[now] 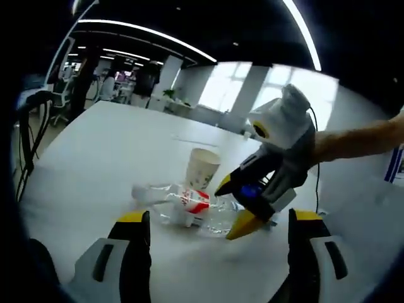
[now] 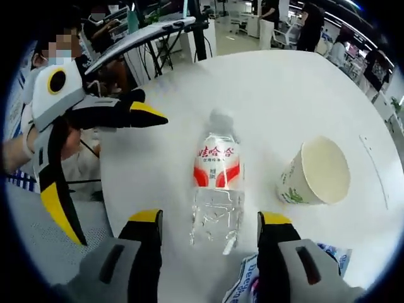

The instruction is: Arrange the tabletop items into an orderly group along one side of the table until the central work area is clear of visible clutter.

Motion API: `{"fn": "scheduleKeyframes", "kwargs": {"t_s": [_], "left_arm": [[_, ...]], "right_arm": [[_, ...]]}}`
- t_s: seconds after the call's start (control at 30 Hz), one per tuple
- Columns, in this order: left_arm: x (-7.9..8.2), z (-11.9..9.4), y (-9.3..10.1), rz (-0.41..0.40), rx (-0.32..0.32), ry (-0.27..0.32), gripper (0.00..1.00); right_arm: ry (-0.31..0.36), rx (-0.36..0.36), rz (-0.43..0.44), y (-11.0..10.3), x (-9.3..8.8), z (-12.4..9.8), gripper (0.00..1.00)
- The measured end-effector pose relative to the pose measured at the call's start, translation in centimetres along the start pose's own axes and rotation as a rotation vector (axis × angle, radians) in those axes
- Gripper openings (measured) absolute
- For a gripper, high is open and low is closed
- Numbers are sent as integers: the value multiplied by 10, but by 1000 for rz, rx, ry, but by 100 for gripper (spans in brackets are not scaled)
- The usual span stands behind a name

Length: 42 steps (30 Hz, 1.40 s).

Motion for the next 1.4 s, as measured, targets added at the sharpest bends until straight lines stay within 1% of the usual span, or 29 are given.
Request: {"fn": "scheduleKeyframes", "kwargs": {"t_s": [0.1, 0.2, 0.27, 0.33, 0.47, 0.63, 0.73, 1.03, 1.13, 1.2, 1.3, 1.4], "left_arm": [[3, 3, -4, 6, -7, 2, 88], [5, 3, -7, -12, -9, 11, 88], [4, 4, -8, -5, -7, 6, 88], [3, 4, -8, -5, -9, -2, 88], [3, 5, -9, -12, -7, 9, 88], [2, 6, -8, -14, -8, 9, 88], [2, 5, -10, -17, -6, 10, 88], [1, 2, -10, -29, -6, 14, 88], [0, 1, -11, -37, -4, 17, 87], [0, 1, -12, -41, -2, 22, 87], [-1, 0, -13, -48, 1, 24, 87], [-2, 0, -14, -54, 2, 25, 87]], "right_arm": [[-7, -5, -2, 4, 3, 0, 59], [-14, 3, 7, 4, 2, 0, 59], [-14, -9, 0, 5, 1, -1, 59], [-21, -5, 0, 5, 1, -1, 59], [-24, 2, -15, 1, 3, -1, 59], [-52, -10, -25, 1, 3, 1, 58], [-49, -7, -26, -1, 6, -1, 58], [-112, -12, -48, 0, 7, 7, 56], [-122, -23, -57, 3, 9, 8, 55], [-134, -22, -56, 5, 10, 14, 54], [-151, -23, -62, 4, 7, 15, 52], [-164, -46, -93, 7, 7, 17, 51]]}}
Point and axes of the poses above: the point that each gripper's makers call its tool centre point, and the gripper's own axes: z roughly forward along the fingers, y roughly to its right, x roughly out of its top, the point moved 1 cm from there along -z, roughly backward along the fingers, and after that the axes turned 11 degrees about -y, right-handed, at the moved point
